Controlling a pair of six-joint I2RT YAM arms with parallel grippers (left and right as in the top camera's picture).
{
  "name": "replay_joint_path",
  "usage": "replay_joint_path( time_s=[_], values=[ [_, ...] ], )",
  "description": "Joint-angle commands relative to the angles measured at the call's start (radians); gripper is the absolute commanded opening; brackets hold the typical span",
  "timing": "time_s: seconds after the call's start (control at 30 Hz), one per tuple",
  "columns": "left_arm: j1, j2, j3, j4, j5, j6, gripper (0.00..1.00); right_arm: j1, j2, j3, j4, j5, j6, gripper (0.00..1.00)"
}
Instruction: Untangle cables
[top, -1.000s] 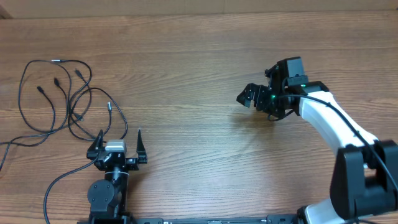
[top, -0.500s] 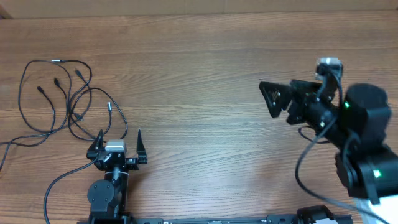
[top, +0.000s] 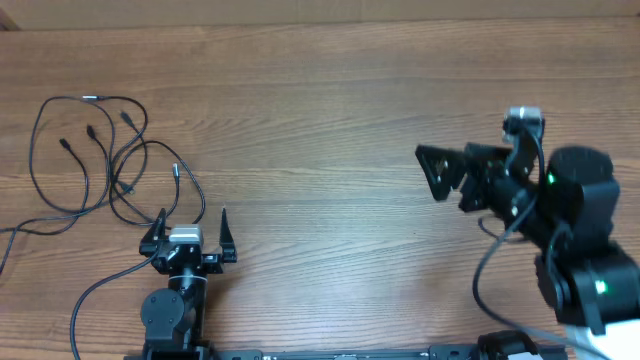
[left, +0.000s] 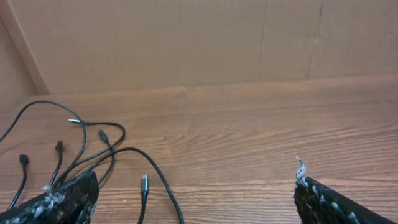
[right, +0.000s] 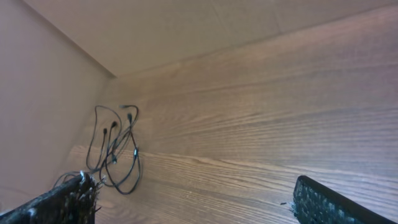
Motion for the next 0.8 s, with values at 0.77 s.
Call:
replay_joint_path(
  time_s=[0.77],
  values=[
    [-0.002,-0.01,-0.004,0.002,-0.003,0.016,1.0,-0.121,-0.724,-0.521,0.047,0.004,-0.001,1.0]
  ],
)
